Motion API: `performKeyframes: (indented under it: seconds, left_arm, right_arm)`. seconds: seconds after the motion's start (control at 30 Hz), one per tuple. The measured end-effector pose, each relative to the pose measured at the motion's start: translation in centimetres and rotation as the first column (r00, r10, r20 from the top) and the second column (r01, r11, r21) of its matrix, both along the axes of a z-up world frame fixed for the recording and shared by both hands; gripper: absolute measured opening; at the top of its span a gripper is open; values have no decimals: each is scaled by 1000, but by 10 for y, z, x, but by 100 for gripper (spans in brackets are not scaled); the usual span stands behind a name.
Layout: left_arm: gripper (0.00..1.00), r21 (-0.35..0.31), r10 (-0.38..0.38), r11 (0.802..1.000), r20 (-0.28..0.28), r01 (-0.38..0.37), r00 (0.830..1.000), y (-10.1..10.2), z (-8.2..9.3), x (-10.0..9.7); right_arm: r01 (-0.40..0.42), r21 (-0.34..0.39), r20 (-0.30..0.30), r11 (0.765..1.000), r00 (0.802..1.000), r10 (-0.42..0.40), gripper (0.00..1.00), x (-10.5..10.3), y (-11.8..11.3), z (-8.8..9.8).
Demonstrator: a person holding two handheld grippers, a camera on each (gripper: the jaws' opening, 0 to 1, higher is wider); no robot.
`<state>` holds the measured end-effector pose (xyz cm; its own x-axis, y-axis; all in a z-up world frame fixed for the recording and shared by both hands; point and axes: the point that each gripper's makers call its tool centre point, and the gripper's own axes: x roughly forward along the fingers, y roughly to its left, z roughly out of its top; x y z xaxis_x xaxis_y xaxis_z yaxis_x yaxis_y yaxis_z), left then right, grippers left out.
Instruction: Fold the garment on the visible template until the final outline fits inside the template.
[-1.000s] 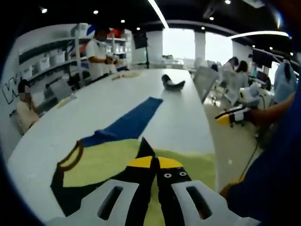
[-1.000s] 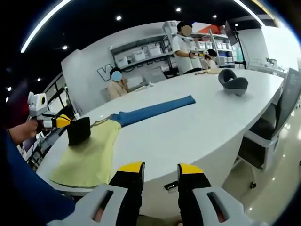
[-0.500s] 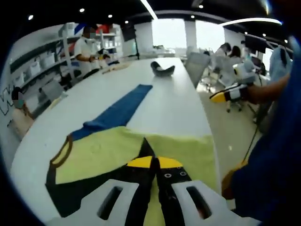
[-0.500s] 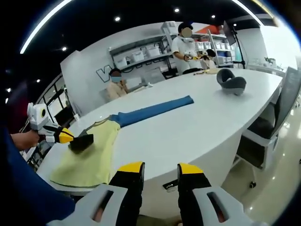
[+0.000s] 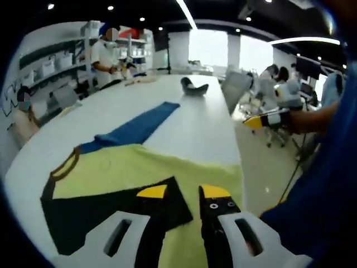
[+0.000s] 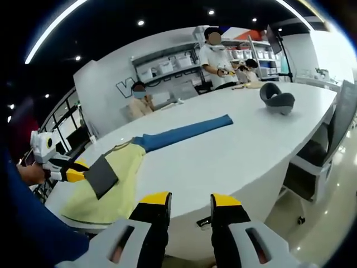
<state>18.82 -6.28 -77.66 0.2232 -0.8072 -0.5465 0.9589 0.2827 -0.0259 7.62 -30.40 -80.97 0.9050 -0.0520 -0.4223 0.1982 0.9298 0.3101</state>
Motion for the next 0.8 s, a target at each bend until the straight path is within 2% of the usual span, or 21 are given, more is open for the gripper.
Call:
performKeyframes:
  seconds: [0.07, 0.17, 0.27, 0.3, 0.37, 0.4, 0.47, 0.53, 0.67, 0.73, 0.8]
  left_arm:
    - [28, -17, 53, 998, 6, -53, 999, 15, 1, 6]
    - [30, -14, 106, 994, -20, -106, 994, 34, -7, 9]
    - [35, -32, 201, 979, -63, -203, 978, 56, -9, 10]
    - [37, -36, 238, 970, -59, -241, 969, 66, -10, 12]
    - [45, -35, 312, 948, -114, -317, 943, 79, -14, 12]
    - [50, -58, 346, 933, -132, -356, 929, 85, -14, 12]
    - [58, -64, 403, 908, -135, -414, 905, 99, -12, 12]
    - [65, -60, 419, 901, -135, -430, 898, 105, -12, 11]
    - [79, -64, 475, 871, -138, -486, 869, 122, -9, 2]
    - [88, -60, 488, 864, -144, -500, 861, 127, -10, -1]
    - [92, -62, 508, 852, -142, -520, 850, 133, -11, -2]
  right_arm:
    - [-8, -2, 5, 1000, 1000, 8, 26, 8, 0, 4]
    - [-22, -3, 8, 1000, 1000, 22, 27, 16, -2, 5]
    - [-33, -5, 19, 999, 999, 33, 27, 27, -11, 8]
    - [-44, 1, 19, 999, 999, 44, 27, 32, -9, 10]
    - [-72, 3, 6, 997, 997, 72, 26, 38, -9, 11]
    - [-100, -13, 0, 995, 995, 100, 27, 45, -12, 12]
    - [-119, -4, 3, 993, 993, 119, 30, 52, -18, 13]
    - [-123, 6, 3, 992, 992, 123, 33, 56, -22, 13]
    - [-144, -5, 12, 990, 990, 144, 37, 74, -27, 18]
    - [-145, -6, 16, 989, 989, 145, 40, 81, -36, 18]
    - [-146, 2, 20, 989, 989, 146, 42, 89, -35, 19]
